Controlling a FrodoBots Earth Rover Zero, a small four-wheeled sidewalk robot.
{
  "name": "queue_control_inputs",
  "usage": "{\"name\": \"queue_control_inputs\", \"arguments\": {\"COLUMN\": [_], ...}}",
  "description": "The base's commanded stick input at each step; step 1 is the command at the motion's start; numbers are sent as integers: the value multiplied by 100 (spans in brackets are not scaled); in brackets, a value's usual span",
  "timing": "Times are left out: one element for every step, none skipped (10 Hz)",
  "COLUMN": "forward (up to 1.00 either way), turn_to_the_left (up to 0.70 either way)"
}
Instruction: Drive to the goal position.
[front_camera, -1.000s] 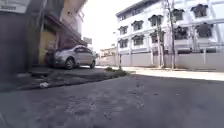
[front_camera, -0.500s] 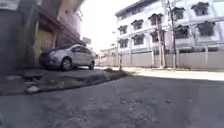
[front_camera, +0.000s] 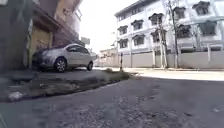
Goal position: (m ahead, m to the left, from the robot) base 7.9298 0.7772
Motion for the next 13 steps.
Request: {"name": "queue_control_inputs", "arguments": {"forward": [96, 96, 93, 84, 78, 66, 20, 0, 0, 0, 0, 0, 0], "turn_to_the_left": [-38, -34, -11, -1, -1, -1, 0, 0, 0, -1, -14, -30, -70]}}
